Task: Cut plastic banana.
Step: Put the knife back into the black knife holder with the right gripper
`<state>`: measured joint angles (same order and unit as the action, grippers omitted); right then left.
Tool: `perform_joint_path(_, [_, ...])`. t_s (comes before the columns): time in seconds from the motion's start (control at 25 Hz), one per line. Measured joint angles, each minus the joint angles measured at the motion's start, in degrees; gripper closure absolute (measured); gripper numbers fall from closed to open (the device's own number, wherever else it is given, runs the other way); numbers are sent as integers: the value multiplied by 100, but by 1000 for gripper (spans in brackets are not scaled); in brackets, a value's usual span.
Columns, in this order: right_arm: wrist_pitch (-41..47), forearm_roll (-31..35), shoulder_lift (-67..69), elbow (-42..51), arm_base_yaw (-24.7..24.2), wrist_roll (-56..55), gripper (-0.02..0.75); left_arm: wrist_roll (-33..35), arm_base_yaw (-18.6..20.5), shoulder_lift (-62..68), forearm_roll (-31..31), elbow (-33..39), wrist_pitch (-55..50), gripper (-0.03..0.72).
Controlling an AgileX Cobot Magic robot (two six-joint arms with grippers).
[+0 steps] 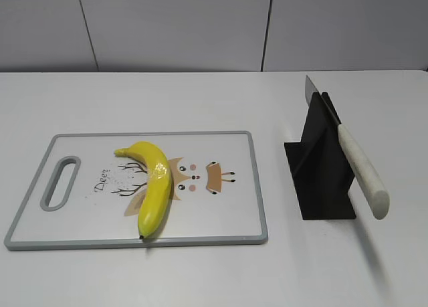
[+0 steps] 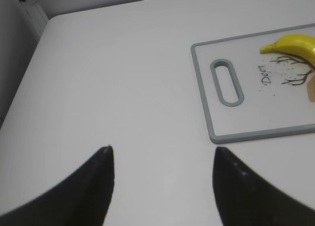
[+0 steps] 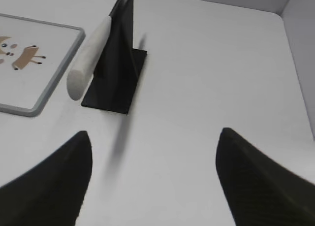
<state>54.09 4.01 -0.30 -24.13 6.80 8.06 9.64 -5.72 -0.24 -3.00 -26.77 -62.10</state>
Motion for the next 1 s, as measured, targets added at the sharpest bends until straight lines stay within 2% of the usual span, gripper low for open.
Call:
perform_joint_path(0.16, [0,0,0,0,-240,0,145,0,0,0,0,0,0,105])
perform_joint_path(1.0, [0,0,0,0,-247,0,145,0,0,0,0,0,0,105])
